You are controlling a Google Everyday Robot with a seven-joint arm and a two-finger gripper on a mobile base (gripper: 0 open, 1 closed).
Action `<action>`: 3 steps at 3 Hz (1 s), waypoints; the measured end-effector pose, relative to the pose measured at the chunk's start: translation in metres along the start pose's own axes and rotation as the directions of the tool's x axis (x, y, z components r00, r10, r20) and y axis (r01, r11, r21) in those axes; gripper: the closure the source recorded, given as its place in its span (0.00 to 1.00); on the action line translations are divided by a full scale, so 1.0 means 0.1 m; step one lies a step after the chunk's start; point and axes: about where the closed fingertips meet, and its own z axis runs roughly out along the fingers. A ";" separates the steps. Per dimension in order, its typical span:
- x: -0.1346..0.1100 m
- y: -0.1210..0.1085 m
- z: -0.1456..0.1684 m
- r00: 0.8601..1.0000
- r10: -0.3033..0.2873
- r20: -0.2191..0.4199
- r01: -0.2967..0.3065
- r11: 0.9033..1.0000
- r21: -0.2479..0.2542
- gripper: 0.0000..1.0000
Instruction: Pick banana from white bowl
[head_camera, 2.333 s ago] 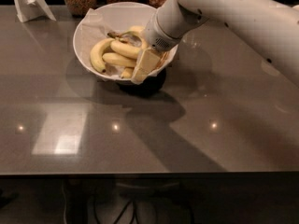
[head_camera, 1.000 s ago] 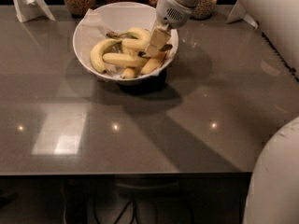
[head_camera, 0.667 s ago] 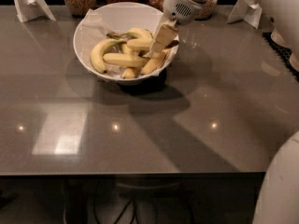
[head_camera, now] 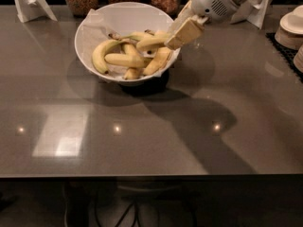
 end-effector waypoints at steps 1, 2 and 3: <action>0.13 0.29 -0.34 0.986 -0.002 0.169 0.007 1.000 -0.029 1.00; 0.29 0.67 -0.68 0.951 -0.011 0.310 0.027 0.999 -0.047 1.00; 0.45 0.96 -0.91 0.913 -0.007 0.409 0.034 0.998 -0.059 1.00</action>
Offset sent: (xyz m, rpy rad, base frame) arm -0.1425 -0.1040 0.0314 0.4707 -0.0477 0.1323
